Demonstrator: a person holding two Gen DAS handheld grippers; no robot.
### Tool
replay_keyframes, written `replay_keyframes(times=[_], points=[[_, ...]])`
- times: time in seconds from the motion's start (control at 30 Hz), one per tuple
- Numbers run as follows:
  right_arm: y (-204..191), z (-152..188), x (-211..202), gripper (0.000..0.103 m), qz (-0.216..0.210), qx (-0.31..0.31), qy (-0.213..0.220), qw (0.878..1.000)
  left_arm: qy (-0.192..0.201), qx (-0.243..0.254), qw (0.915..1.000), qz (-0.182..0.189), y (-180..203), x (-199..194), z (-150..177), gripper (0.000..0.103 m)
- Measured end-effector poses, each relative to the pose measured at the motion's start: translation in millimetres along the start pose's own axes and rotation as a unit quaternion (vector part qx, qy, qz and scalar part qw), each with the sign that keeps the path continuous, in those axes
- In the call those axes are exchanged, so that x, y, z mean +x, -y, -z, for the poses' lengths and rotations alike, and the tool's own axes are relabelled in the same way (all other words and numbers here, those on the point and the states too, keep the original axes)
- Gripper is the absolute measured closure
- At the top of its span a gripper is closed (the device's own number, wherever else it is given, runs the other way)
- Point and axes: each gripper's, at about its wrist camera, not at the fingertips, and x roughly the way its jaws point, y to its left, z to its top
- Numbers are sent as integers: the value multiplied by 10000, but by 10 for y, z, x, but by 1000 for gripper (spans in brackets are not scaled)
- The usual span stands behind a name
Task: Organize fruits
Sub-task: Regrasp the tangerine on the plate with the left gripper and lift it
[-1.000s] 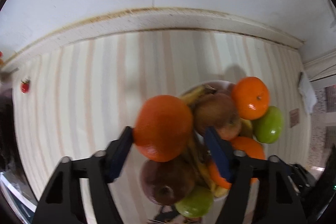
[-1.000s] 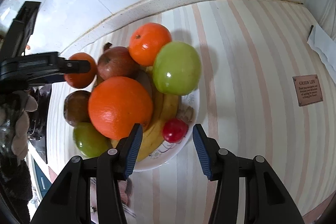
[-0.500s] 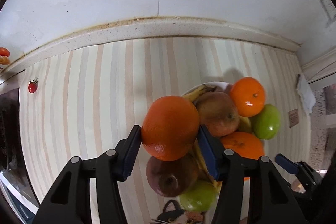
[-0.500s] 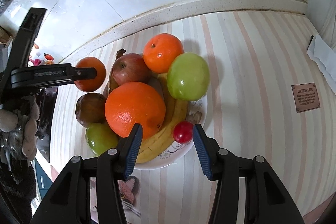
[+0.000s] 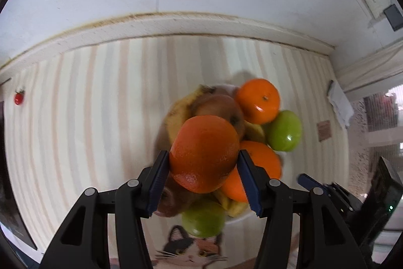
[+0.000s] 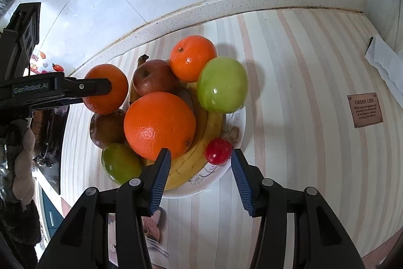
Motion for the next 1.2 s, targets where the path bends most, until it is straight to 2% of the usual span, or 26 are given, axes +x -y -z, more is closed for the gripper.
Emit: replay_keyframes(times=[0.23, 0.33, 0.87, 1.0, 1.1, 1.2], points=[[15, 3, 1, 50, 9, 51, -1, 10000, -51, 211, 9994, -268, 100, 36, 9, 50], [13, -4, 1, 45, 17, 65, 11, 10000, -176, 174, 9989, -406, 87, 77, 3, 50], [-8, -12, 17, 43, -7, 23, -27, 10000, -340, -135, 9989, -296, -64, 208, -74, 47], [-4, -3, 23, 43, -9, 37, -33, 10000, -161, -211, 9992, -291, -83, 195, -66, 48], [-7, 0, 6, 43, -9, 19, 0, 10000, 114, 47, 9988, -482, -21, 128, -38, 49], [-5, -4, -10, 43, -19, 21, 20, 10000, 168, 25, 9991, -384, -16, 75, -28, 50]])
